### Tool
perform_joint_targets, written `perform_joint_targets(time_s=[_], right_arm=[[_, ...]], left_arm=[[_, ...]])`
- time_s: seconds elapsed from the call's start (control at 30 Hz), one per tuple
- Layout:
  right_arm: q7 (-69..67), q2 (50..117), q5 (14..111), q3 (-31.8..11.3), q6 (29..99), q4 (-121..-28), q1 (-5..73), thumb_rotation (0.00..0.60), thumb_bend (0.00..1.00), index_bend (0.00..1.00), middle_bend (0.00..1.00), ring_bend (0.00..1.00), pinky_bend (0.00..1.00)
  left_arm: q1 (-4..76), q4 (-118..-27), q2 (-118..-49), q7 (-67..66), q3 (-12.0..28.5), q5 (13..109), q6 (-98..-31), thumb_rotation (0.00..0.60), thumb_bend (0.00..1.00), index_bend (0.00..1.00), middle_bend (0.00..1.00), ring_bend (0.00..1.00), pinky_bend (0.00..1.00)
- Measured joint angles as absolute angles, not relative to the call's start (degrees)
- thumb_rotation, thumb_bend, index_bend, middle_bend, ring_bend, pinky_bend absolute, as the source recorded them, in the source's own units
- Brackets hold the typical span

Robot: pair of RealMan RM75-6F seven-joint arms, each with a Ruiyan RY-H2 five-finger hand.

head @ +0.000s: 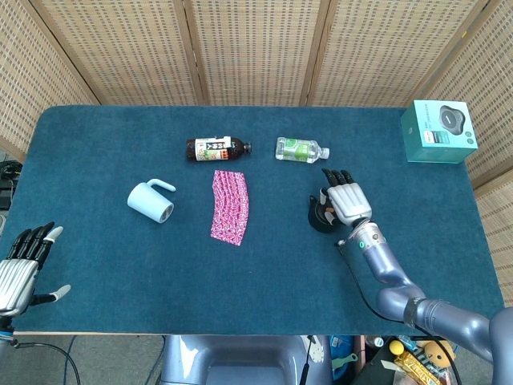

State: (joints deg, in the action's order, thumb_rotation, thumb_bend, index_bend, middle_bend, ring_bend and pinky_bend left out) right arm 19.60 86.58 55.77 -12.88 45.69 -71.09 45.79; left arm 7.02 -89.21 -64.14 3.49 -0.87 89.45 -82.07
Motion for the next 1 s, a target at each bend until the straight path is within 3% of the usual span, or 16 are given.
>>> perform_joint_targets(time_s=[0.77, 1.0], right_arm=[[18.5, 88.3, 52.7, -12.0, 43.8, -68.1, 46.6, 0.600, 0.53, 0.52, 0.00, 0.00, 0.04], [18.1, 88.6, 53.3, -11.7, 44.0, -67.7, 46.7, 0.600, 0.54, 0.65, 0.01, 0.00, 0.04]], left_arm=[[7.1, -89.1, -64.1, 4.0, -0.9, 89.3, -81.7, 0.600, 0.01, 0.00, 0.00, 0.00, 0.00], [7.2, -89.1, -64.1, 3.9, -1.0, 89.3, -81.7, 0.600, 0.01, 0.00, 0.00, 0.00, 0.00]])
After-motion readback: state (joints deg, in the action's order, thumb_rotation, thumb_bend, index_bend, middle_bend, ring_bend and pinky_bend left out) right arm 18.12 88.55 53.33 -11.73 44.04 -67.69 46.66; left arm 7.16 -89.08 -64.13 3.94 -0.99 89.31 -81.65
